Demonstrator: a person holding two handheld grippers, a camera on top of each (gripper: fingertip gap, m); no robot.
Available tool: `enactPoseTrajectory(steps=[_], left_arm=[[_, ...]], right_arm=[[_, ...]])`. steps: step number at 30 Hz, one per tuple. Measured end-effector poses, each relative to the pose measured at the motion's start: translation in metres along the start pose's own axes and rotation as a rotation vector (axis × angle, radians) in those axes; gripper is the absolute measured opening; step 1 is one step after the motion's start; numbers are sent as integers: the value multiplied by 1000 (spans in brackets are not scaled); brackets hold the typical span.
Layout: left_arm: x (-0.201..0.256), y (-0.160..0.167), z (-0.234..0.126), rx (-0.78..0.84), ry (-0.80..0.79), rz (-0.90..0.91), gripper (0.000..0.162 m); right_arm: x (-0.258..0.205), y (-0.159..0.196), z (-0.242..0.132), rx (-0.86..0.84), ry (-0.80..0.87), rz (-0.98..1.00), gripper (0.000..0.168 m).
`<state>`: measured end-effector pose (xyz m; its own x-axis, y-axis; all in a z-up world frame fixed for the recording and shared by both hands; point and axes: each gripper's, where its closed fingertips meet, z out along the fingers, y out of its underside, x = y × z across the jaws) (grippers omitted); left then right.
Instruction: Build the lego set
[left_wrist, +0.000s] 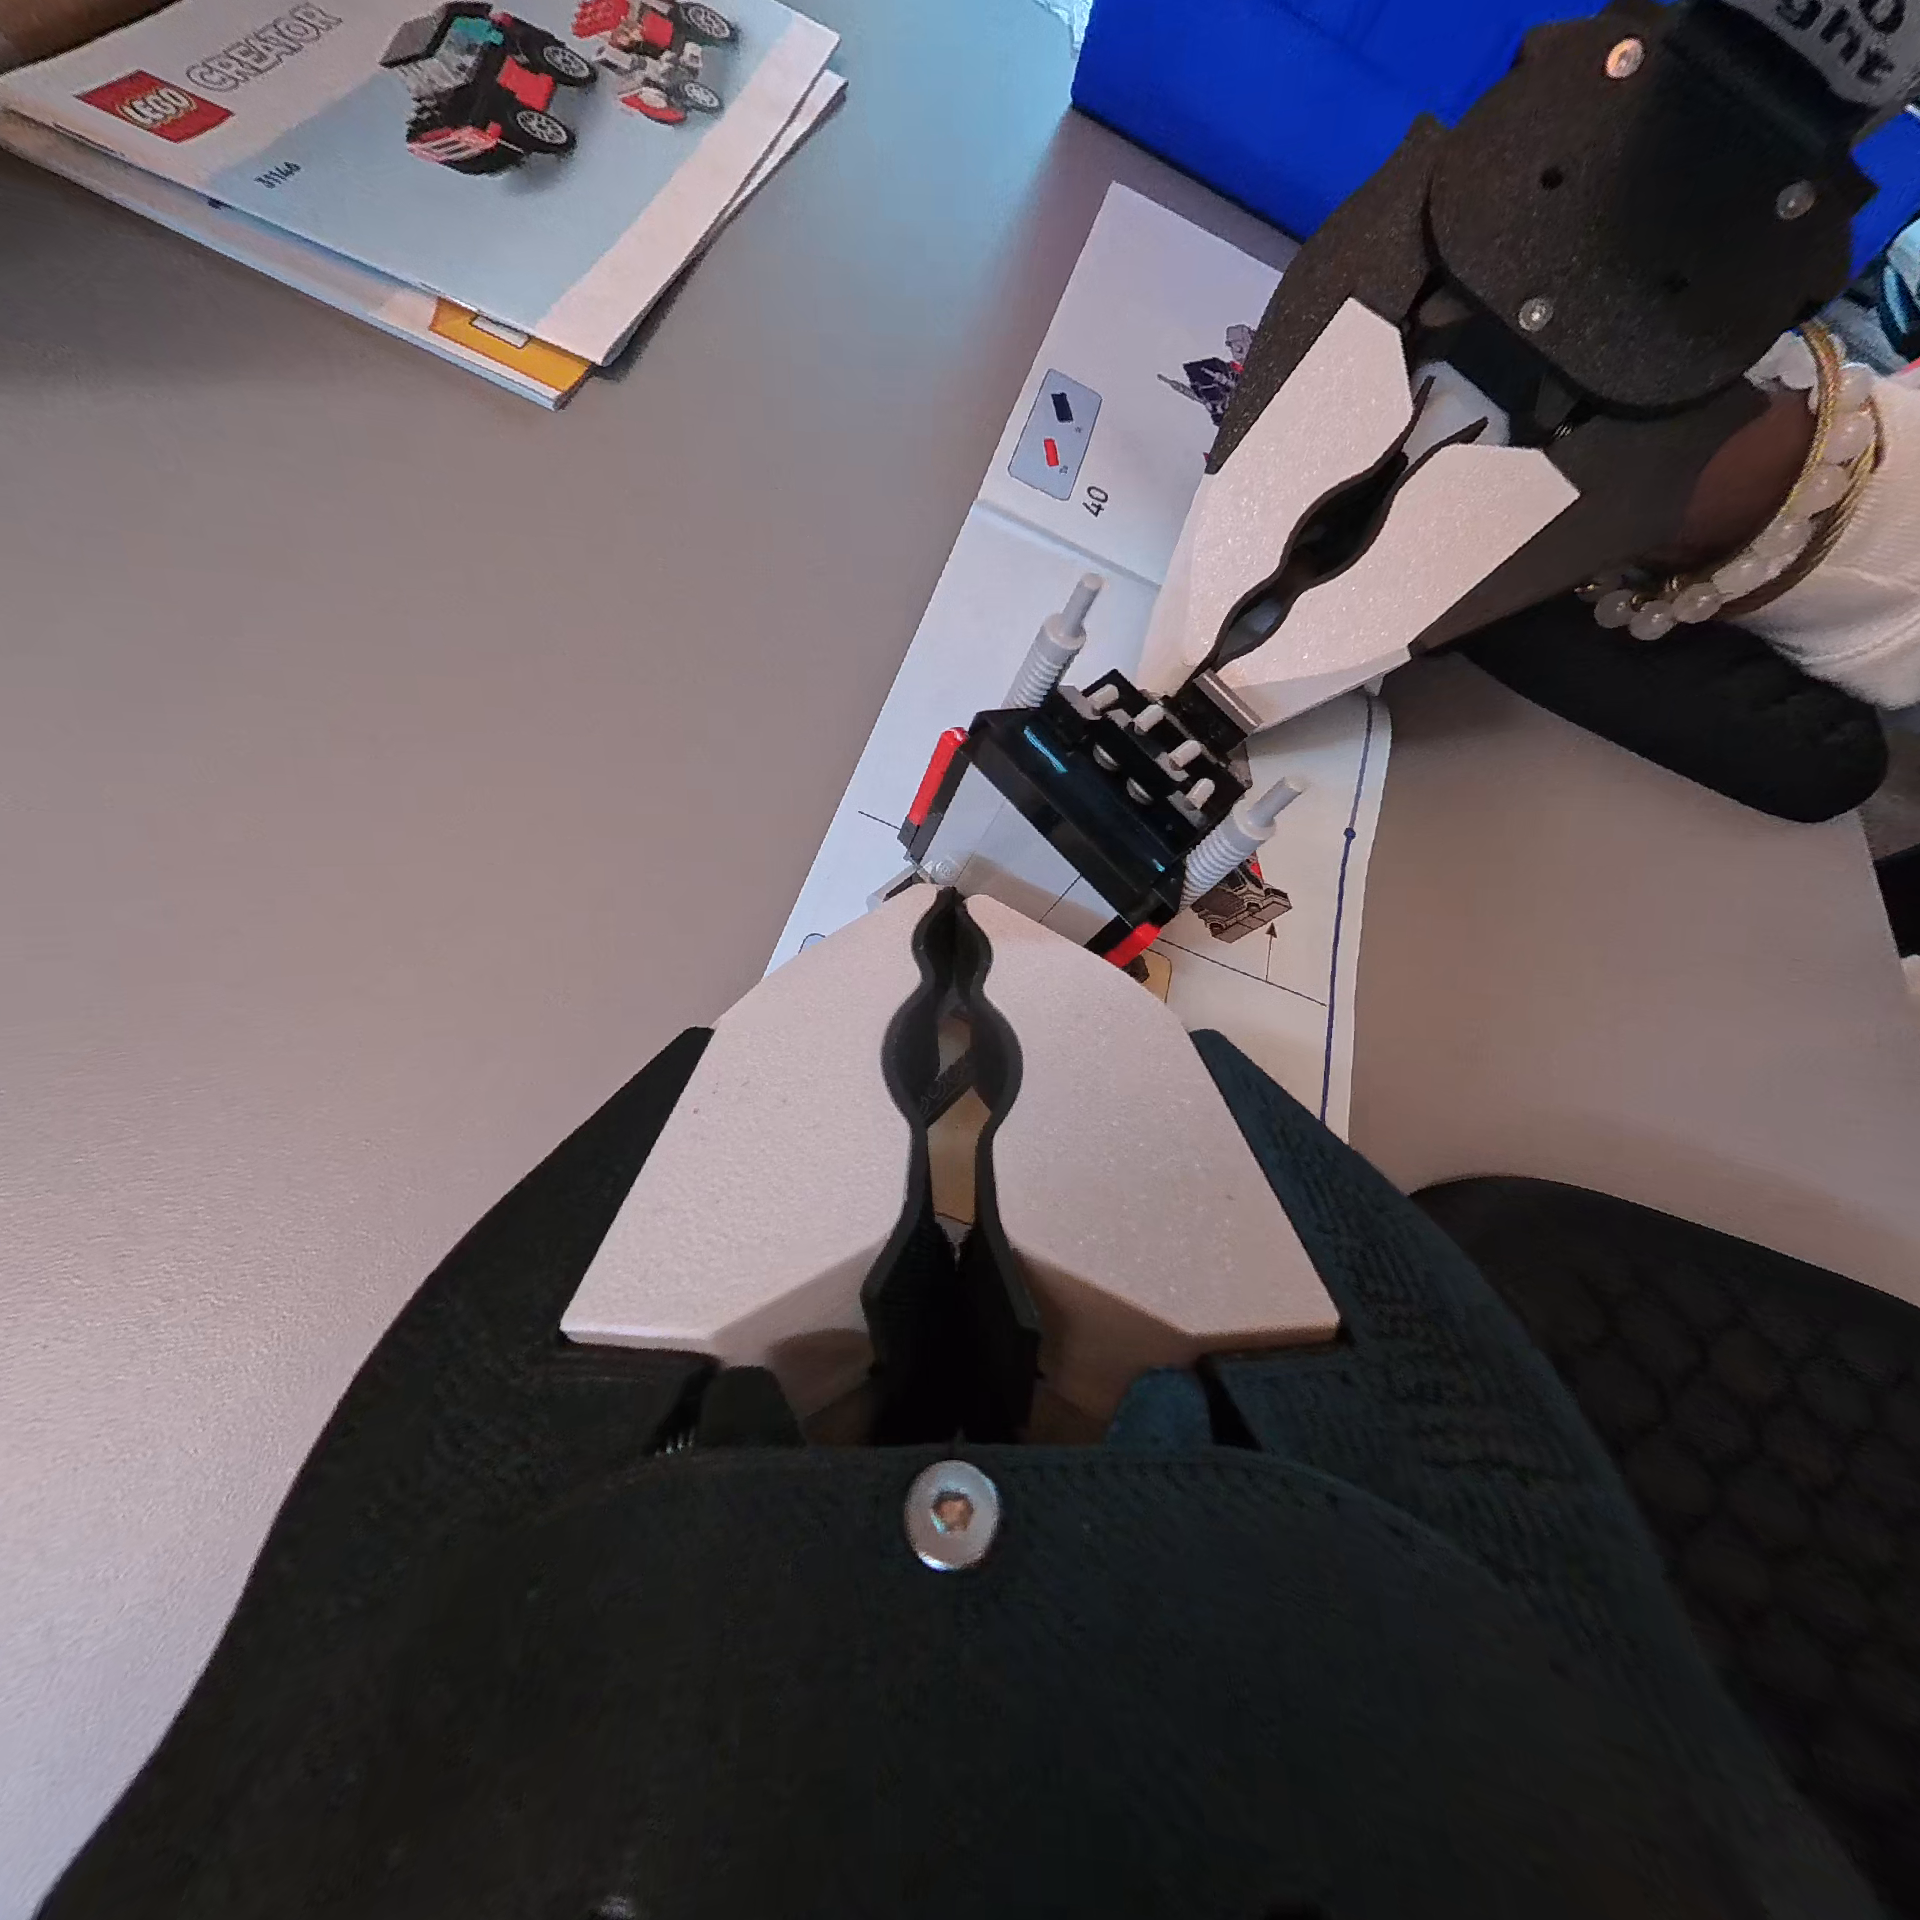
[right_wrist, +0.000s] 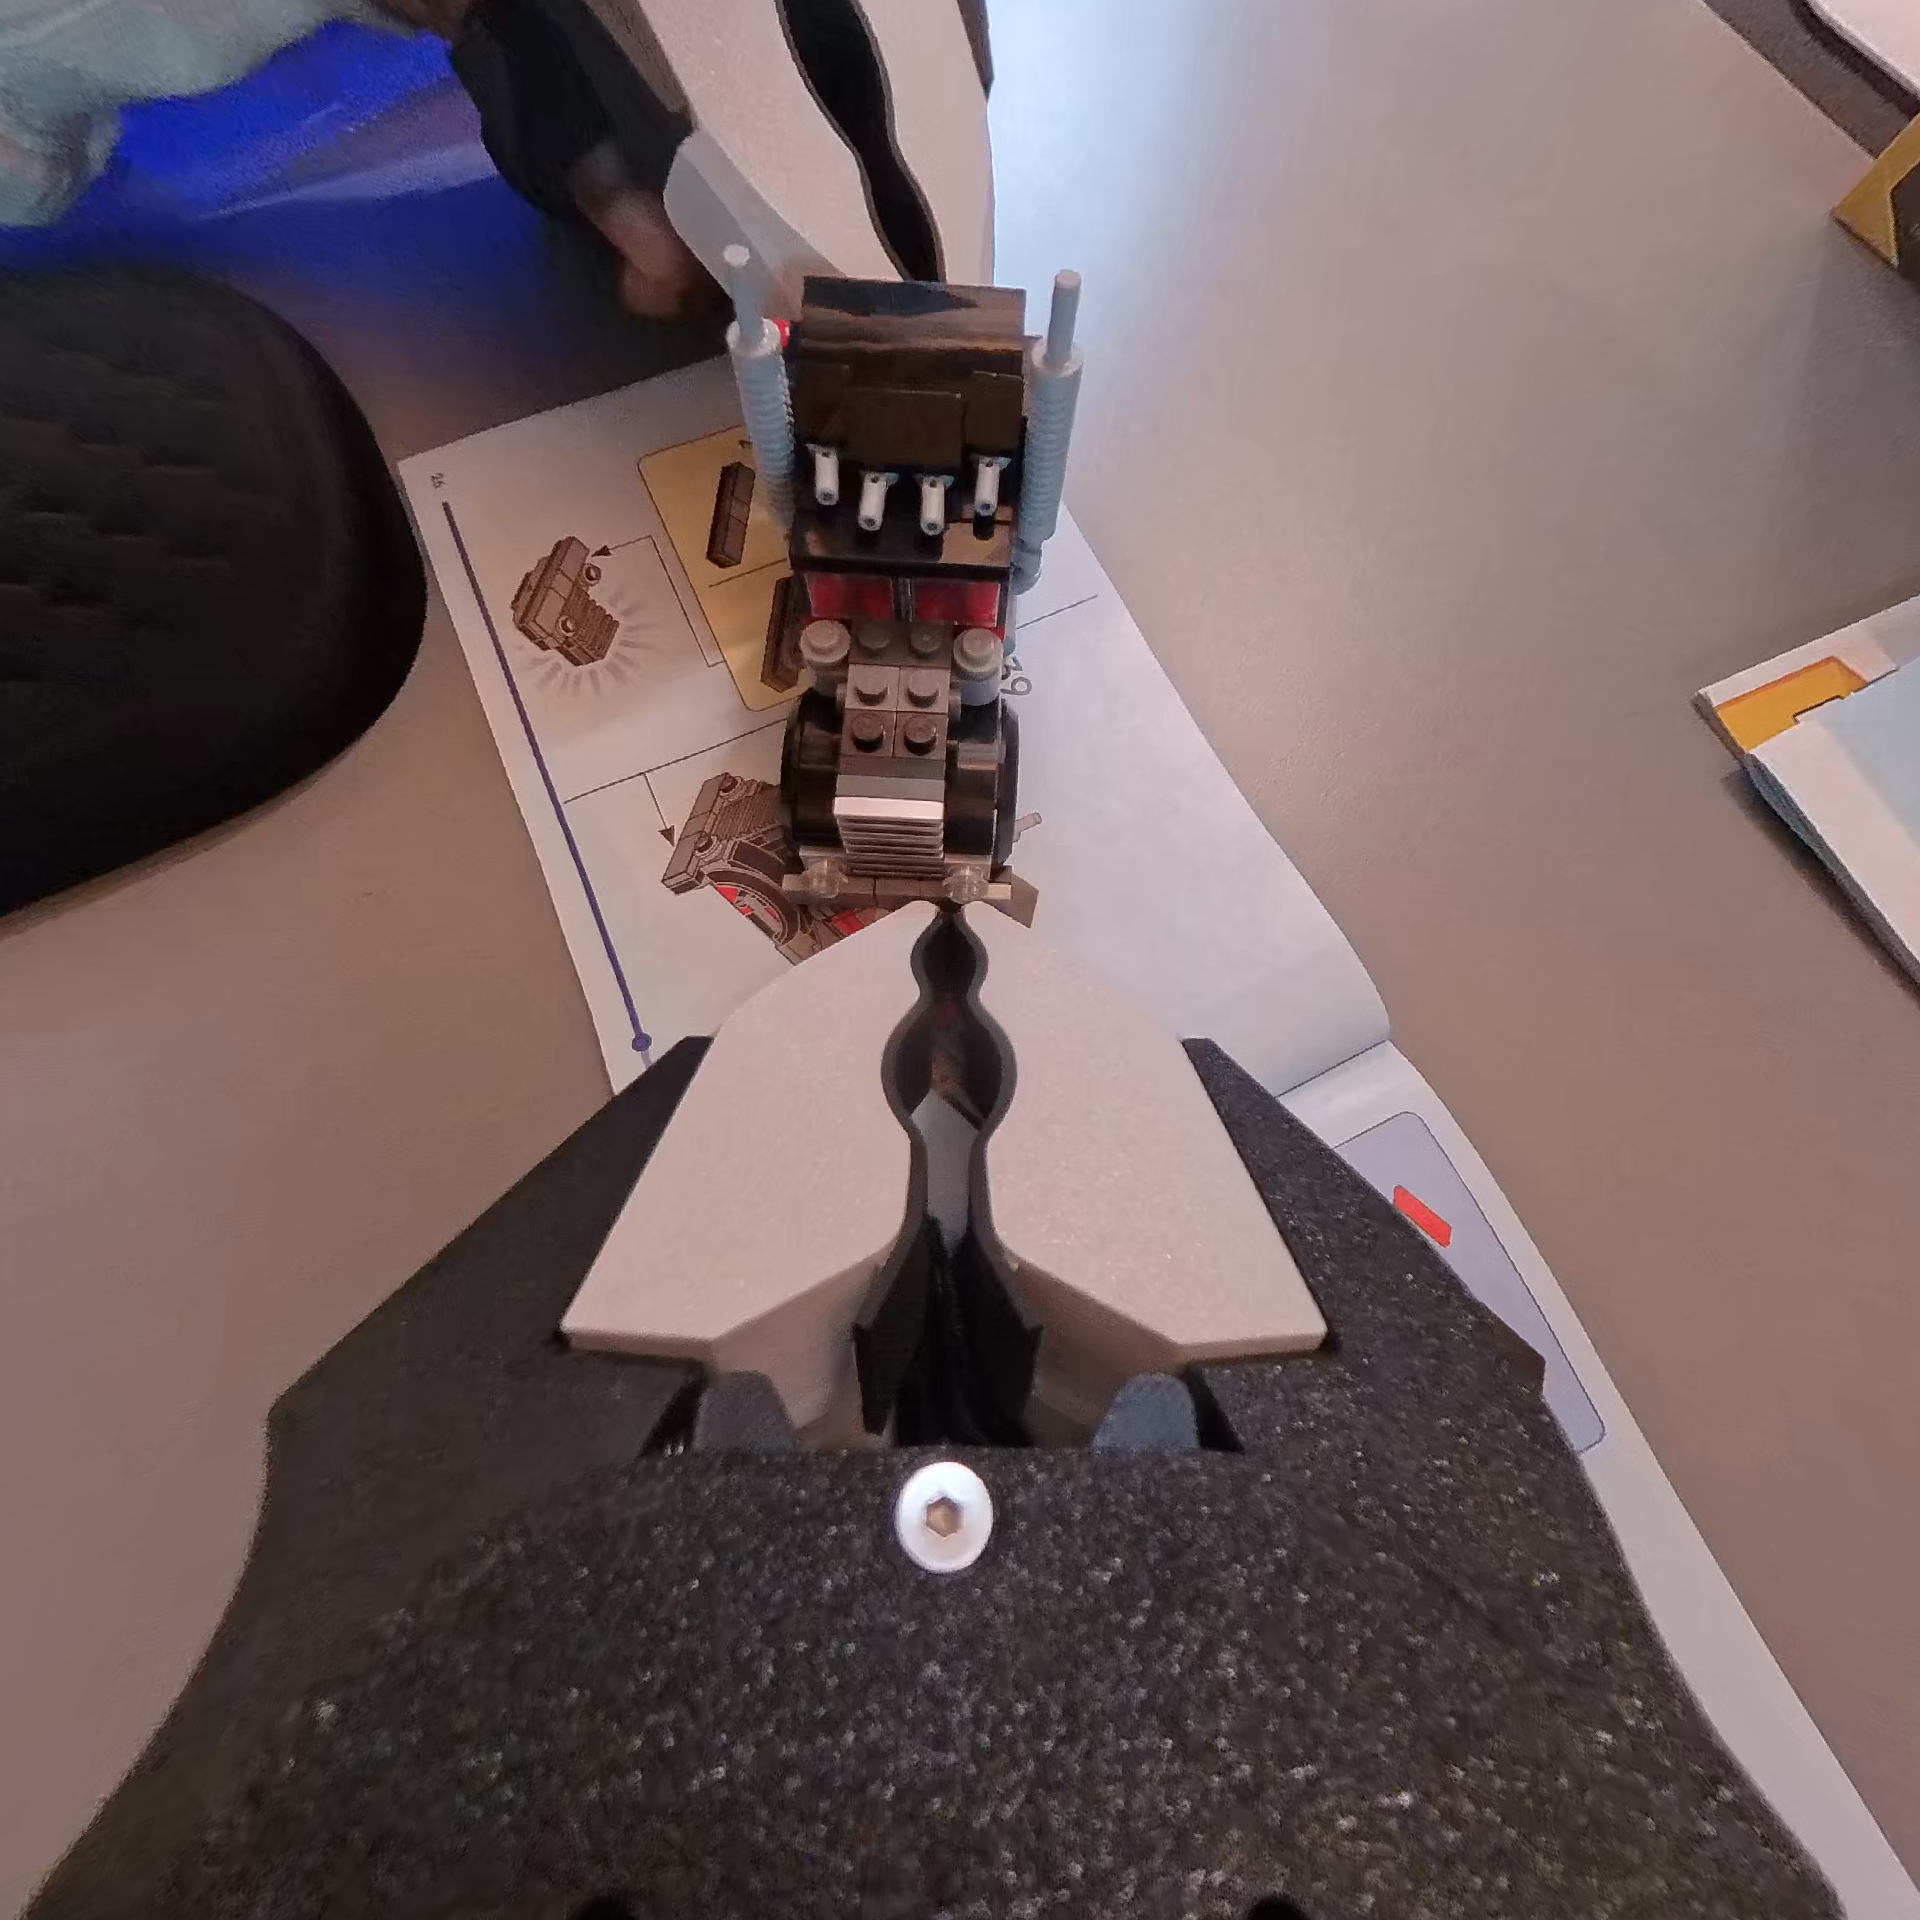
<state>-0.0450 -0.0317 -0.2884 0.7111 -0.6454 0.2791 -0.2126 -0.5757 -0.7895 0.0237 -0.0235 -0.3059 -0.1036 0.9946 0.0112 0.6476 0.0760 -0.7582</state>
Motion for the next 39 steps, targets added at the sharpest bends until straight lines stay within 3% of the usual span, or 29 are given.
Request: enactPoseTrajectory(steps=[7,28,39], left_arm=[[2,0,1,-5,23,-4,0],[1,0,1,2,-11,0,0],[2,0,1,0,13,-14,0]], right_arm=[[-17,4,-5,-74,40,-111,0],[-19,1,-1,-28,-48,-75,0],[-10,-11,-8,86,4,-72,0]])
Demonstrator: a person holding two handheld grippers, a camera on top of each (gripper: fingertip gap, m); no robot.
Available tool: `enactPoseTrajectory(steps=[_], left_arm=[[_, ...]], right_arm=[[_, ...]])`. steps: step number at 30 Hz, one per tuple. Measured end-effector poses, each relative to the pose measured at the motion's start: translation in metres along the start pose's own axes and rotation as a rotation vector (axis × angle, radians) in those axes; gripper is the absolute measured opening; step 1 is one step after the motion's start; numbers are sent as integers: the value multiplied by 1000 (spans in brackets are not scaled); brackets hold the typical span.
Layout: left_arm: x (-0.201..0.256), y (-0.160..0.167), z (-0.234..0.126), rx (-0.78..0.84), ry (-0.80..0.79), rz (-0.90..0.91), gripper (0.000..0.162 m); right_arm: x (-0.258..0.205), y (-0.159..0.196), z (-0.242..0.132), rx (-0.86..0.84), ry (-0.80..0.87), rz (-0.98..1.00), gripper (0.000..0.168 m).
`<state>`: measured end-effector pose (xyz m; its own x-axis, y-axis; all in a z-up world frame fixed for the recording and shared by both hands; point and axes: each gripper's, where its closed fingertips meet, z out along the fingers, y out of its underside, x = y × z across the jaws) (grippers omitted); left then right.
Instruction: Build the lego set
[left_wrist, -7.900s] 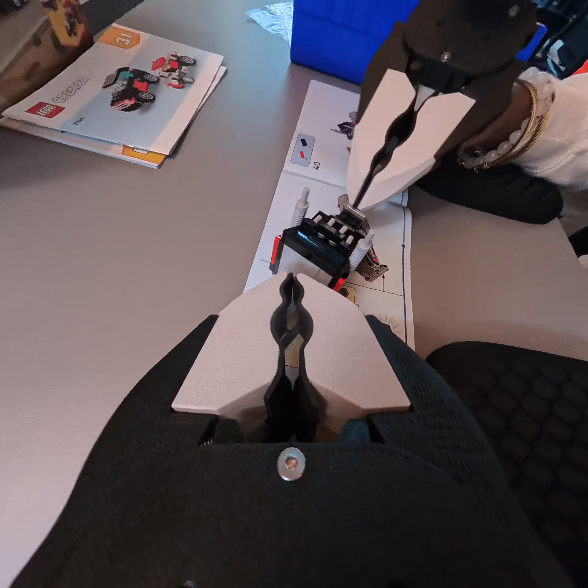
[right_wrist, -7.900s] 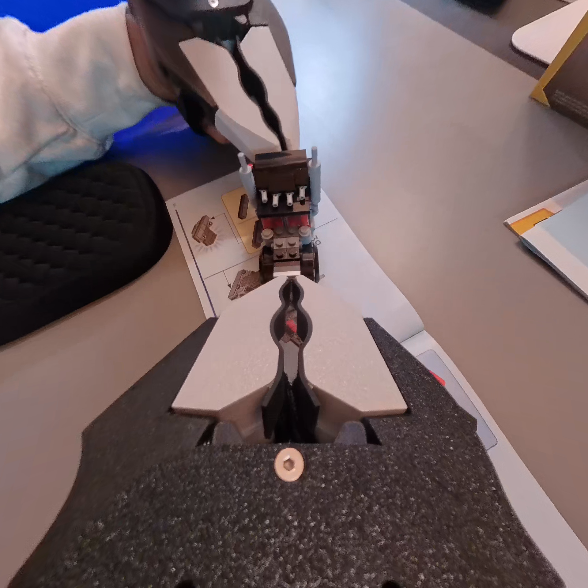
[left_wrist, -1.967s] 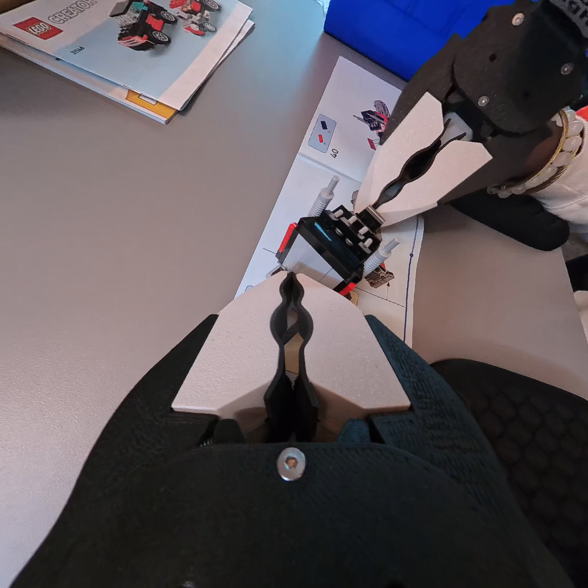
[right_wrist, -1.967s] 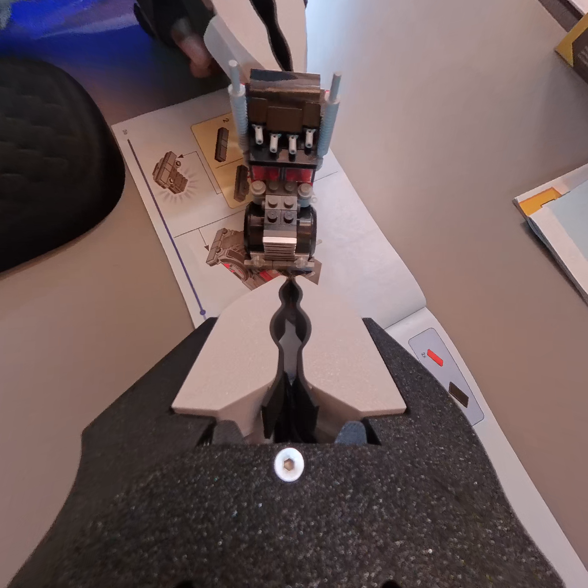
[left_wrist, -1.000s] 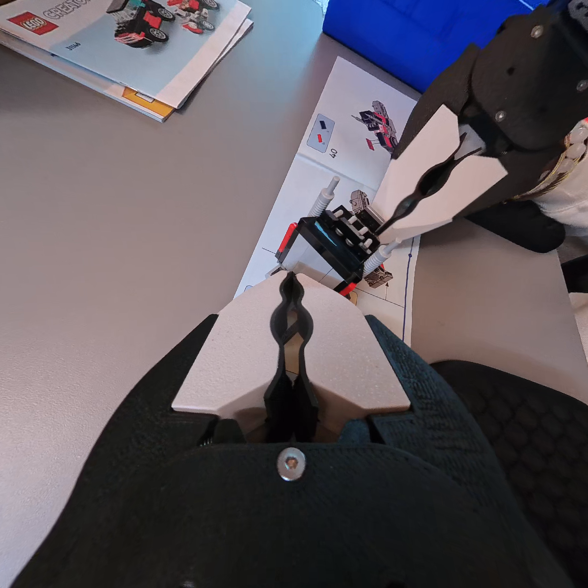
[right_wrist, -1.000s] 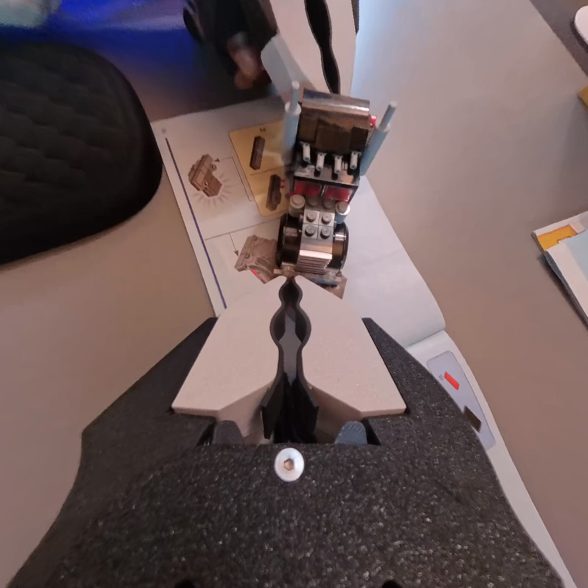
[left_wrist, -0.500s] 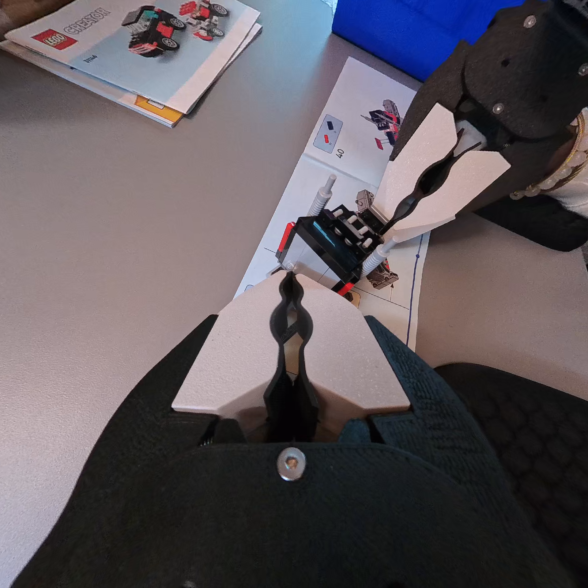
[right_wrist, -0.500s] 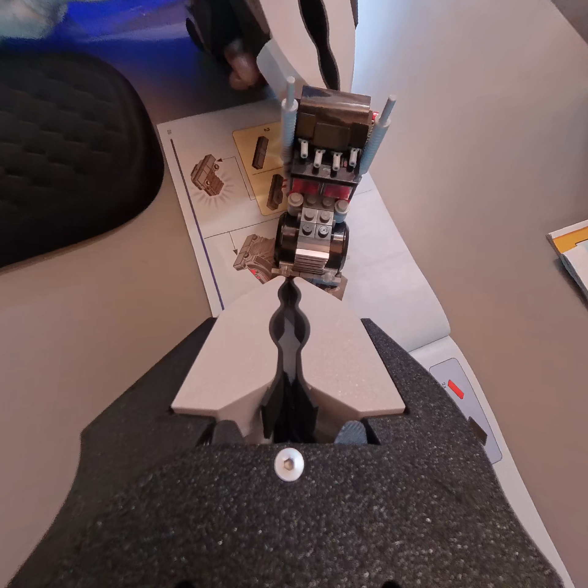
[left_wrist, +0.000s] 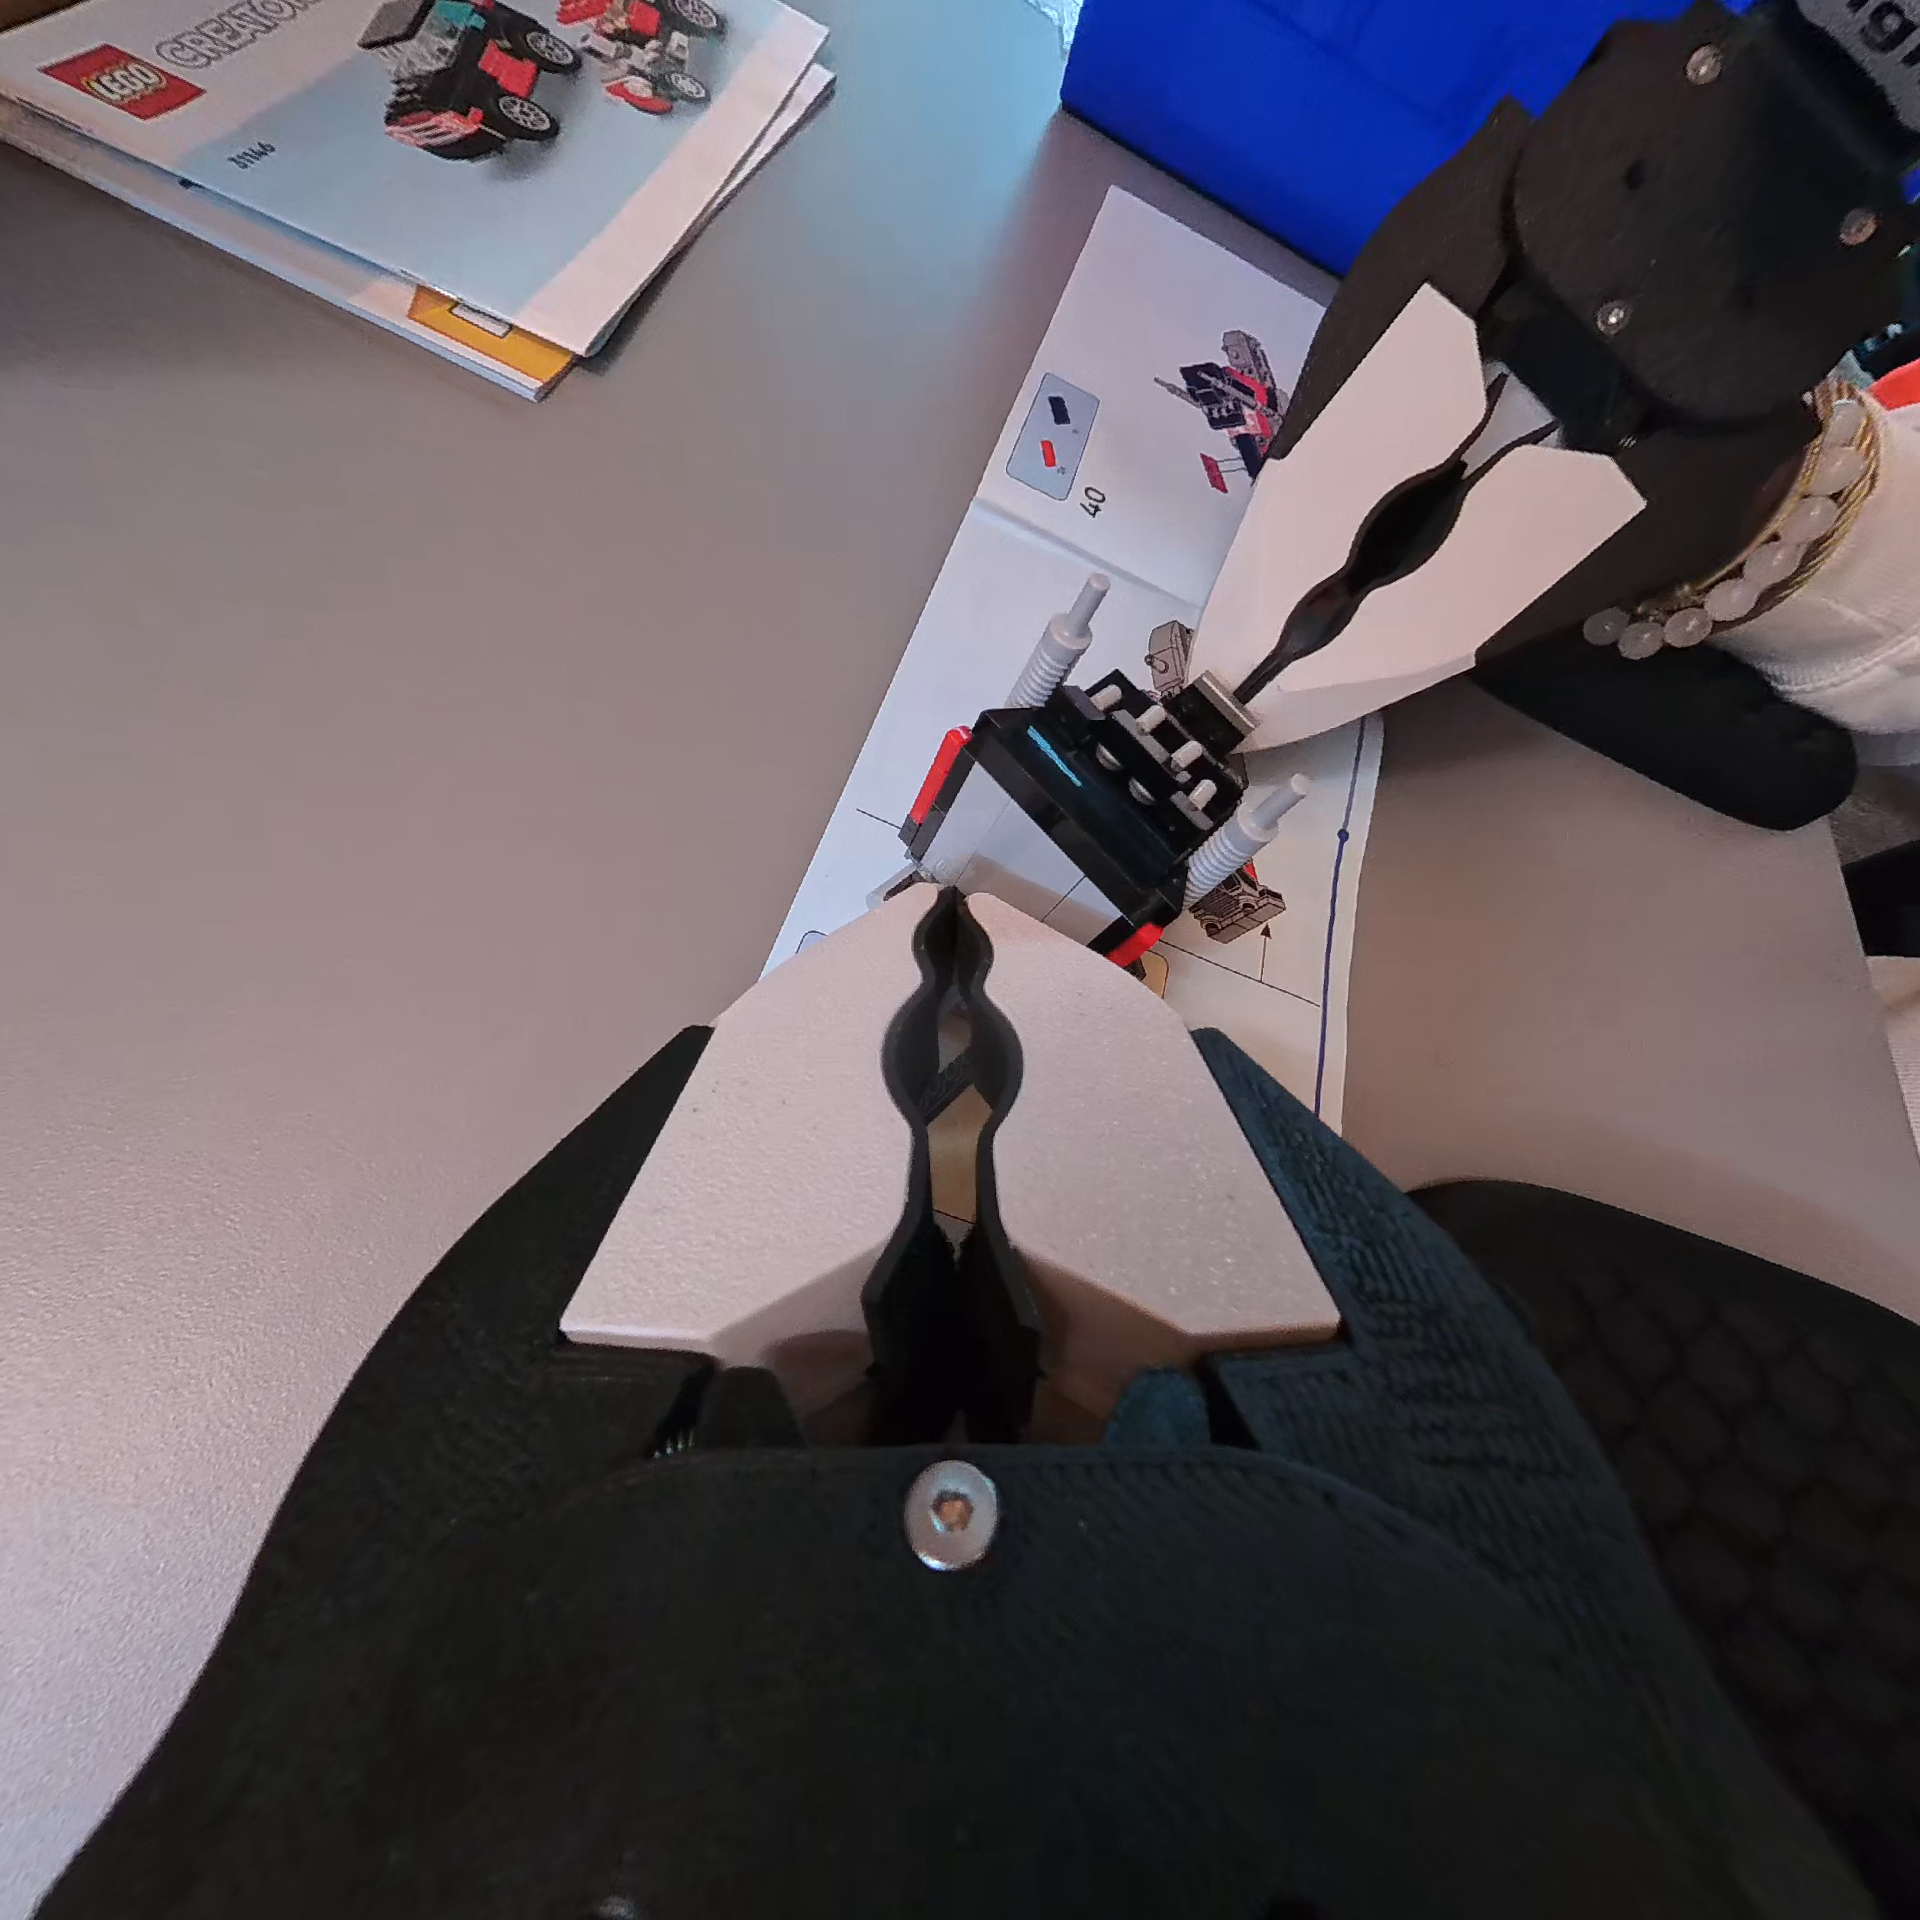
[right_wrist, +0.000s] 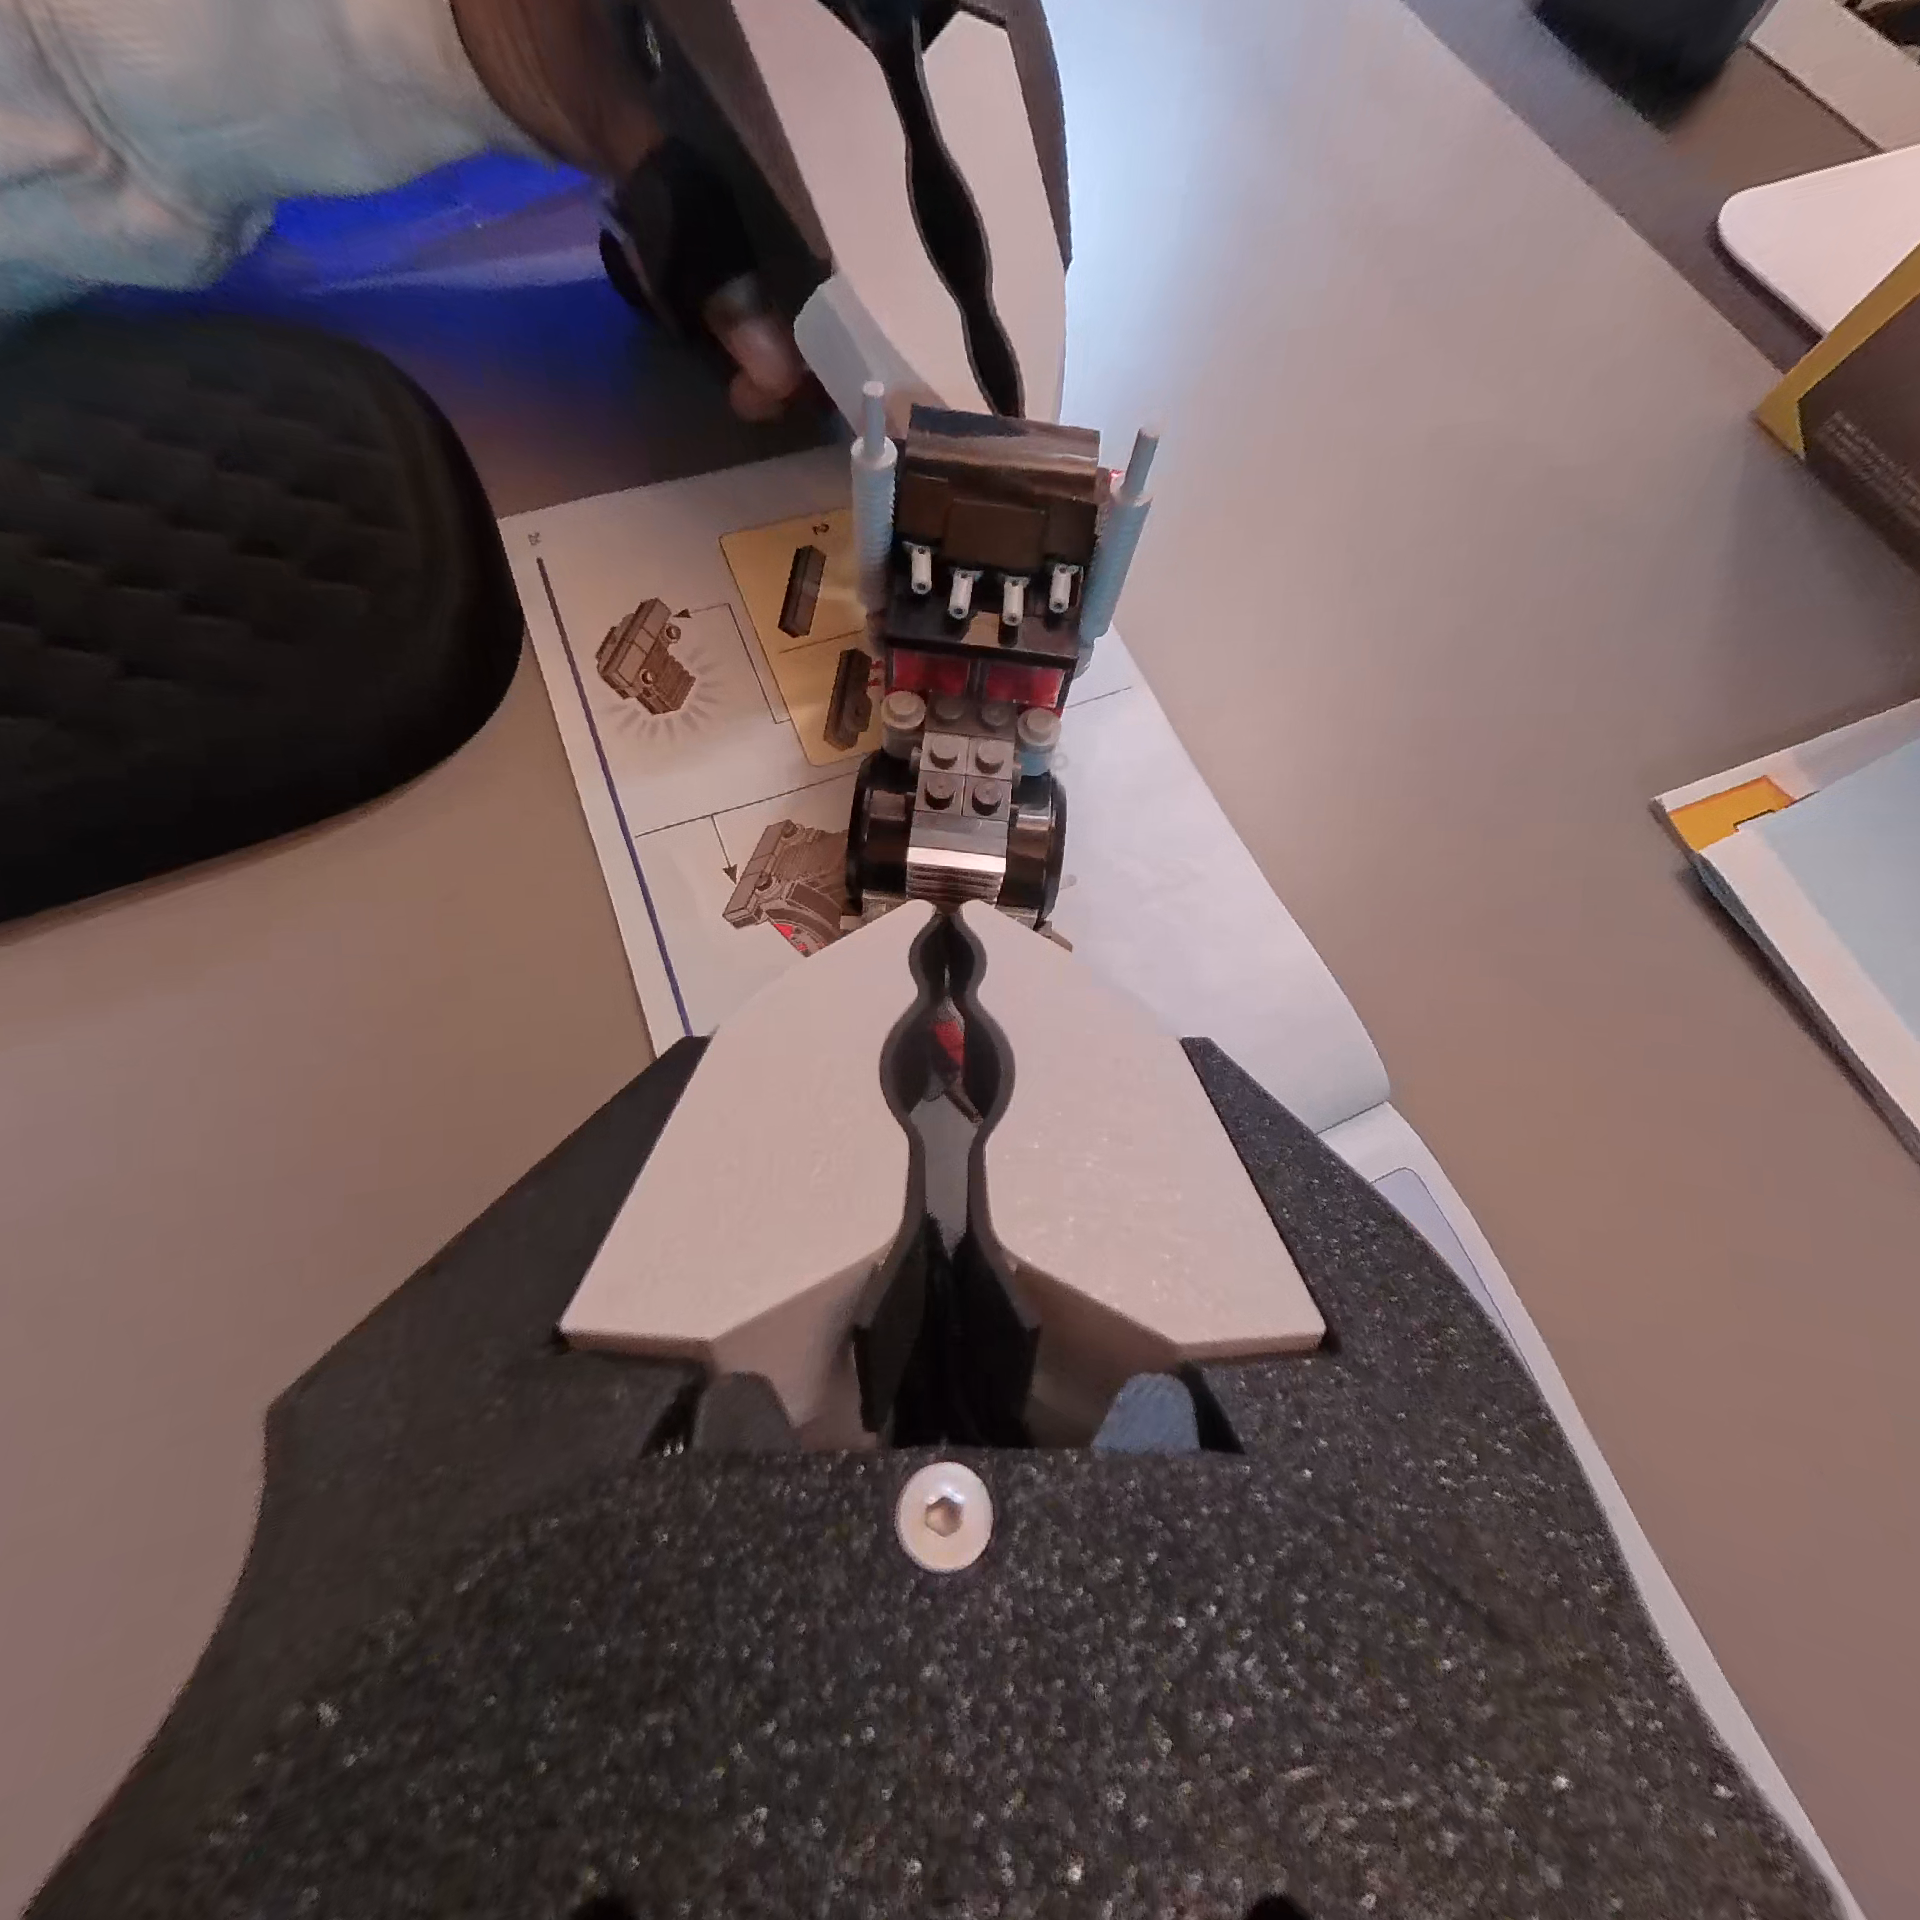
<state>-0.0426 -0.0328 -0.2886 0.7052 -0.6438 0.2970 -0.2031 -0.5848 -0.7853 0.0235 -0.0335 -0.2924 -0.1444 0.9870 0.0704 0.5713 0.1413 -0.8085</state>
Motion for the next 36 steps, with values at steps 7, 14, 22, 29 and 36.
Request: enactPoseTrajectory(steps=[7,14,22,29,36], left_arm=[[-2,0,-1,4,-25,11,0],[0,0,0,0,-7,8,0],[-1,0,0,1,-15,12,0],[0,0,0,0,-19,17,0],[0,0,0,0,-36,38,0]], right_arm=[[1,-2,2,7,-9,28,0],[2,-4,-4,28,5,44,0],[2,-10,-6,79,-1,49,0],[2,-11,-6,86,-8,50,0],[2,-11,-6,82,-10,46,0]])
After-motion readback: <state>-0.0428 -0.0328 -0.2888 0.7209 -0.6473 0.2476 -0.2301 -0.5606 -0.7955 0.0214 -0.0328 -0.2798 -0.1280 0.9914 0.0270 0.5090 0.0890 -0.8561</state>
